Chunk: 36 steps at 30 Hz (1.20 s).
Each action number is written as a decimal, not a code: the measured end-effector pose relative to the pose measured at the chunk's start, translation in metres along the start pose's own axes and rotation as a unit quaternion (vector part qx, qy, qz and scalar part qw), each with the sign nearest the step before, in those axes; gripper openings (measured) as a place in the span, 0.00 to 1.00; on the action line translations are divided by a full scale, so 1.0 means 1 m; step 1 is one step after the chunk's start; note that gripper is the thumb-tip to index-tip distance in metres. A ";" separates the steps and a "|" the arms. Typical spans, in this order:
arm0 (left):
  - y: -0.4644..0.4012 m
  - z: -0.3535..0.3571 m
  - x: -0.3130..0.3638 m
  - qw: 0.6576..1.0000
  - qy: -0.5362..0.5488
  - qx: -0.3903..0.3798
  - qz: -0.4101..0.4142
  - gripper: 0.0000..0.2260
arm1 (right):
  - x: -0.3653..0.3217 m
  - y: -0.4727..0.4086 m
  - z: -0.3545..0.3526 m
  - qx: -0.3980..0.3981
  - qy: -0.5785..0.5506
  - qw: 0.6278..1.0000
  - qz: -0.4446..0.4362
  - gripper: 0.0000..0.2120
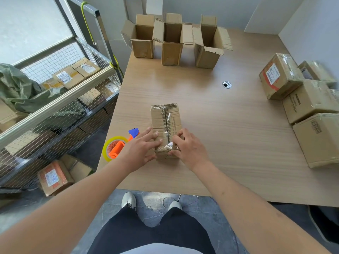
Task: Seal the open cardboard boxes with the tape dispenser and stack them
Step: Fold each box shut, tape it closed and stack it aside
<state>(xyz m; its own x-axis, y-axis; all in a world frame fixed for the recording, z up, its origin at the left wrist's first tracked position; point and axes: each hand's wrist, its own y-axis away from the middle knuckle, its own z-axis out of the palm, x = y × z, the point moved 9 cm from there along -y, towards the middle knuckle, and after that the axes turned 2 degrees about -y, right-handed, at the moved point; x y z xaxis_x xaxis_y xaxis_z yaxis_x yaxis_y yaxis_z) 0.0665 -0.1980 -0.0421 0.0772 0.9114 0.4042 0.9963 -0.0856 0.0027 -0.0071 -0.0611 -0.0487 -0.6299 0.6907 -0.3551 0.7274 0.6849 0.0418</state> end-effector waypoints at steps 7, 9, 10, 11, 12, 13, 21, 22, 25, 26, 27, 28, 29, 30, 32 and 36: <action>-0.010 0.010 -0.004 0.999 -0.052 -0.003 -0.011 0.28 | 0.007 0.002 0.005 -0.019 -0.043 0.997 0.057 0.27; -0.016 0.012 -0.005 0.999 -0.046 -0.017 -0.006 0.30 | 0.009 0.001 0.004 -0.020 -0.065 0.995 0.078 0.33; -0.018 0.012 -0.006 0.999 -0.039 -0.027 0.000 0.31 | 0.010 0.001 0.003 -0.013 -0.071 0.993 0.089 0.34; -0.019 0.012 -0.008 0.999 -0.028 -0.037 0.006 0.33 | 0.010 -0.001 0.002 -0.007 -0.071 0.992 0.102 0.37; -0.020 0.011 -0.012 0.999 -0.019 -0.045 0.011 0.34 | 0.009 -0.002 0.002 -0.003 -0.064 0.991 0.117 0.41; -0.019 0.010 -0.016 0.998 -0.013 -0.052 0.016 0.36 | 0.006 -0.004 0.003 -0.002 -0.050 0.990 0.132 0.45; -0.009 0.010 -0.049 0.997 -0.030 -0.055 -0.035 0.36 | -0.020 -0.022 0.038 -0.031 -0.002 0.976 0.215 0.55; -0.009 0.010 -0.054 0.997 -0.035 -0.060 -0.046 0.36 | -0.021 -0.023 0.041 -0.032 0.008 0.972 0.231 0.55; -0.010 0.006 -0.068 0.994 -0.051 -0.072 -0.071 0.35 | -0.026 -0.030 0.052 -0.039 0.059 0.963 0.258 0.52; -0.010 0.004 -0.072 0.992 -0.059 -0.076 -0.079 0.34 | -0.026 -0.031 0.055 -0.041 0.075 0.961 0.263 0.51; -0.011 0.002 -0.076 0.991 -0.067 -0.080 -0.087 0.34 | -0.026 -0.032 0.057 -0.041 0.086 0.959 0.266 0.50; -0.012 0.000 -0.080 0.990 -0.072 -0.083 -0.093 0.33 | -0.025 -0.032 0.059 -0.038 0.089 0.958 0.270 0.49; -0.013 -0.003 -0.084 0.989 -0.073 -0.085 -0.099 0.33 | -0.024 -0.033 0.059 -0.034 0.082 0.958 0.273 0.50; -0.014 -0.006 -0.088 0.988 -0.075 -0.090 -0.103 0.33 | -0.023 -0.034 0.058 -0.028 0.064 0.958 0.278 0.50; -0.017 -0.010 -0.091 0.986 -0.082 -0.101 -0.103 0.32 | -0.020 -0.039 0.053 -0.009 0.003 0.953 0.303 0.54; -0.024 -0.020 -0.092 0.984 -0.090 -0.119 -0.093 0.31 | -0.019 -0.049 0.043 0.010 -0.055 0.937 0.344 0.54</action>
<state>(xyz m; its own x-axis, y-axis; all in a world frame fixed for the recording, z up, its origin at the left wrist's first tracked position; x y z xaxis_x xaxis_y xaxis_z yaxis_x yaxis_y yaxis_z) 0.0346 -0.2876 -0.0609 -0.0799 0.9748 0.2085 0.9584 0.0176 0.2848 -0.0194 -0.1179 -0.0845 0.0215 0.9383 -0.3451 0.9570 0.0806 0.2786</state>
